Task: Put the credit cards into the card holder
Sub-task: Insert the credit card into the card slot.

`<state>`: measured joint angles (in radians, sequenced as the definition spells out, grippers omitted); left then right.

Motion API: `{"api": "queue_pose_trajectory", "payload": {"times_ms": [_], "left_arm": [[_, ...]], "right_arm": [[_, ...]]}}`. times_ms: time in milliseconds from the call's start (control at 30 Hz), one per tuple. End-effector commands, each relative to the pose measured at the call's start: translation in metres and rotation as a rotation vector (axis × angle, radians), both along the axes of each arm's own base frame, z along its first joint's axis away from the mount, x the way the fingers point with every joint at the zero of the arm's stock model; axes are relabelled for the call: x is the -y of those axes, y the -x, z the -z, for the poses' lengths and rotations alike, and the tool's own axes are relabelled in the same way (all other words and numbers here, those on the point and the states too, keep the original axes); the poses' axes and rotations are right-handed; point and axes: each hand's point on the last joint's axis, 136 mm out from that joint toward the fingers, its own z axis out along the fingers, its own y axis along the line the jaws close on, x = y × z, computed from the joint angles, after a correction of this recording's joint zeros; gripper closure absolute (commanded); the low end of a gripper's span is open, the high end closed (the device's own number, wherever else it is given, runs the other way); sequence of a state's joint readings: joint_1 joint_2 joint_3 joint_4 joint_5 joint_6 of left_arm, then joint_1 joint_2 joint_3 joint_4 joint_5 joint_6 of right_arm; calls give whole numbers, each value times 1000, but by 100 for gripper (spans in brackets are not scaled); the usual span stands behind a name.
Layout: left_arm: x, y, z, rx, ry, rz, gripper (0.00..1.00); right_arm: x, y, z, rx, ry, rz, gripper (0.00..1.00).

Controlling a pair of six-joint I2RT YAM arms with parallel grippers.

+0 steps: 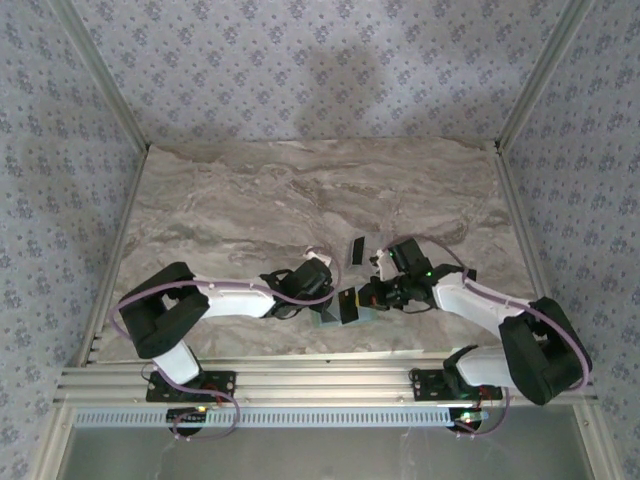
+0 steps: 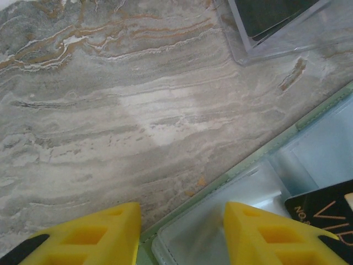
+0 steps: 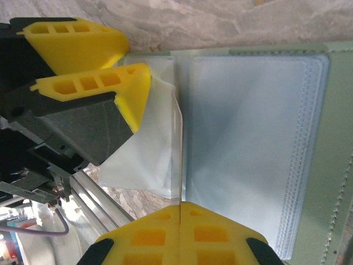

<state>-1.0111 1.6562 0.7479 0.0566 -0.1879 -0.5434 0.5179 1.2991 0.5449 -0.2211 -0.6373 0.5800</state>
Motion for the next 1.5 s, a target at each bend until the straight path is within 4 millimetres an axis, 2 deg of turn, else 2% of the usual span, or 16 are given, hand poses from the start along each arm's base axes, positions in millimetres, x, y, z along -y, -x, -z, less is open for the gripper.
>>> {"api": "queue_pose_trajectory", "payload": {"times_ms": [0, 467, 600, 700, 967, 1200, 1467], "left_arm": [[-21, 14, 23, -49, -86, -1, 57], [-19, 27, -8, -42, 54, 41, 47], [-21, 30, -7, -49, 60, 41, 48], [-22, 34, -7, -65, 95, 45, 51], [-28, 41, -8, -80, 119, 44, 70], [-31, 45, 0, -101, 117, 41, 75], [-31, 37, 19, -116, 54, 13, 77]], "right_arm": [[-3, 5, 2, -42, -21, -7, 100], [4, -7, 6, -50, -3, 22, 100], [1, -7, 7, -53, 0, 12, 100], [1, -8, 7, -51, 4, 14, 100], [0, -9, 5, -28, 19, 2, 100], [-1, -11, 5, -1, 50, -13, 100], [-6, -1, 5, -3, 33, -35, 100]]}}
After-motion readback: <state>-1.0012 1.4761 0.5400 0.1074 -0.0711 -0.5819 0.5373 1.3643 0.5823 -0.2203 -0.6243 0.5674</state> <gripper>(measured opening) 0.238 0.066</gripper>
